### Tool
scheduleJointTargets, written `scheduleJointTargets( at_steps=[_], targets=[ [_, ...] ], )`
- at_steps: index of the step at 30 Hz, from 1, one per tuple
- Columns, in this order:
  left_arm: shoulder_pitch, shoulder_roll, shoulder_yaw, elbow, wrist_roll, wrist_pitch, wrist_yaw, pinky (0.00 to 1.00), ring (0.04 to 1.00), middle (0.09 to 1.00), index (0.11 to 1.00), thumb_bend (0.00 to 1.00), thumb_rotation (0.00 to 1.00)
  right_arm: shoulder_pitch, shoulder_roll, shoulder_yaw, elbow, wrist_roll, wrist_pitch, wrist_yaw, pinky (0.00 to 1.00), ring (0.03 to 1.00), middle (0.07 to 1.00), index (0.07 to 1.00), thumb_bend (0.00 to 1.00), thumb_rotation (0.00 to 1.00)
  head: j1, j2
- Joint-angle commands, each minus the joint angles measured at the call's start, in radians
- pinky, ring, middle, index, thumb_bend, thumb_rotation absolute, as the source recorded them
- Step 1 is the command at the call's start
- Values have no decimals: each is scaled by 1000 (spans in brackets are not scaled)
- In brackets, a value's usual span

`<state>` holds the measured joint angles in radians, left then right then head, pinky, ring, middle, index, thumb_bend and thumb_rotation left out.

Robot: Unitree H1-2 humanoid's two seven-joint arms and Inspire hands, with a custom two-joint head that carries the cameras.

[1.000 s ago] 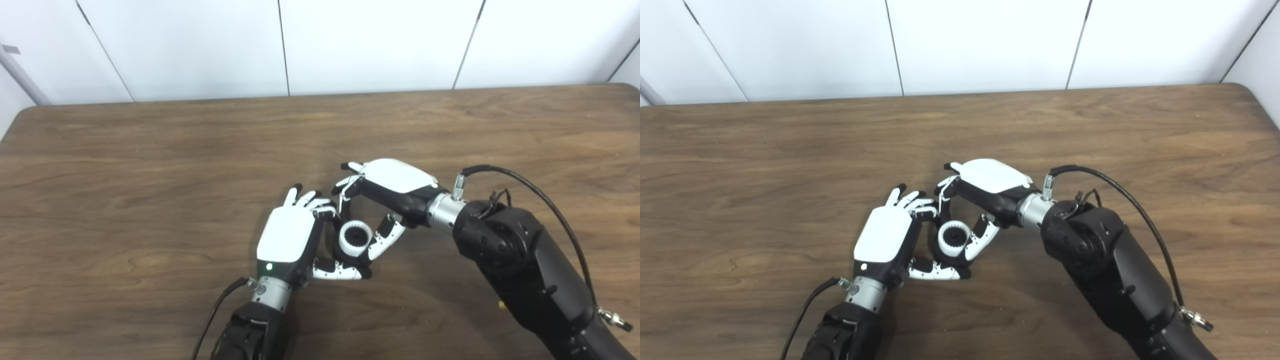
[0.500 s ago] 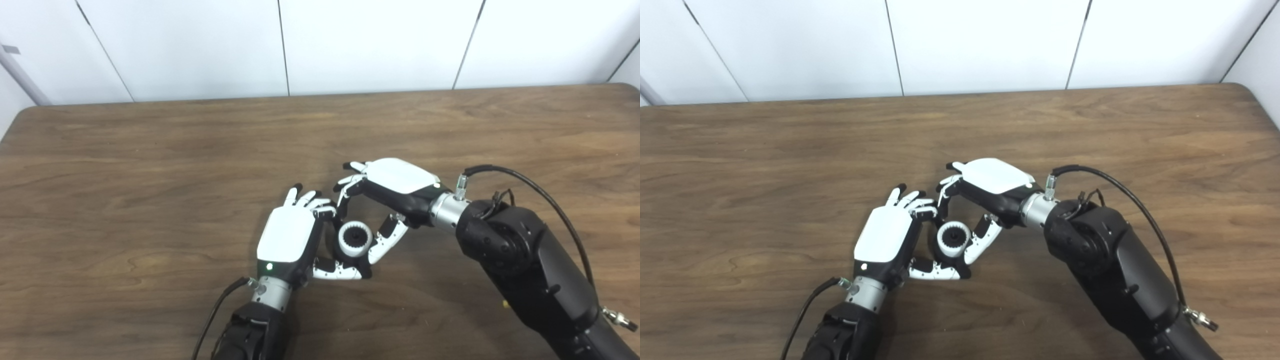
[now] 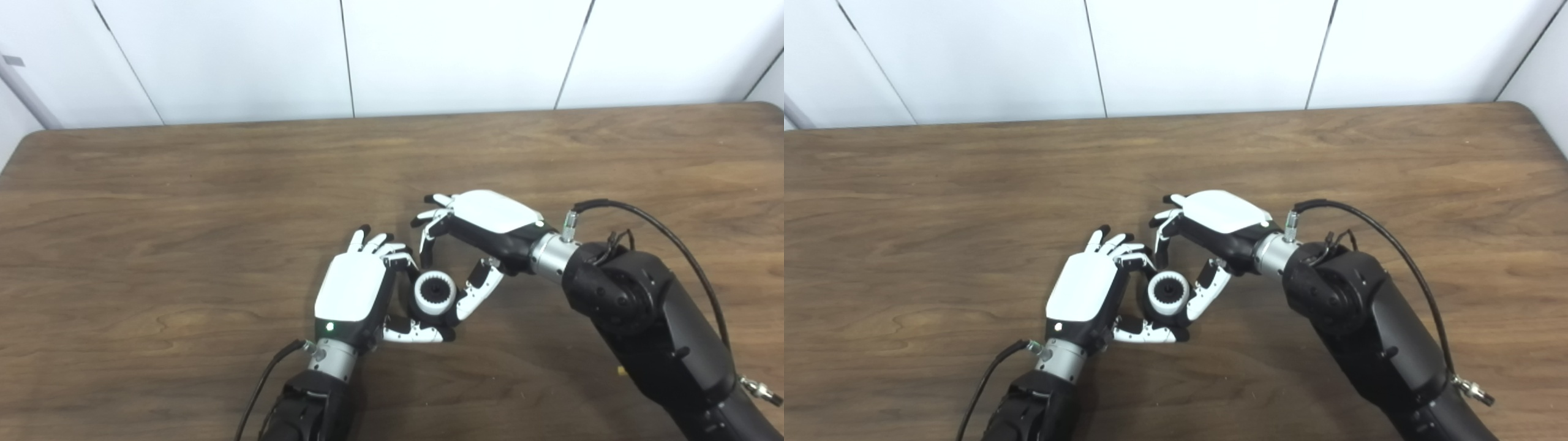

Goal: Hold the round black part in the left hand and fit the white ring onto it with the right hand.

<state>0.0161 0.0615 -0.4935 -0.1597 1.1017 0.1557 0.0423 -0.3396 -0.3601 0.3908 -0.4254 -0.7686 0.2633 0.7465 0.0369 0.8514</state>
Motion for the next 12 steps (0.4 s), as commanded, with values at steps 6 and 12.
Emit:
scheduleJointTargets(
  at_steps=[6,12],
  targets=[
    [-9,9,-2,9,-1,-12,-2,1000,889,771,483,523,52,-44,-26,-48,-44,3,5,0,1000,1000,892,571,1000,261,-3,-2],
    [-9,16,1,11,-2,-17,0,1000,891,772,483,523,52,-51,-51,-87,-66,6,29,15,1000,1000,897,589,1000,263,-8,-5]
  ],
)
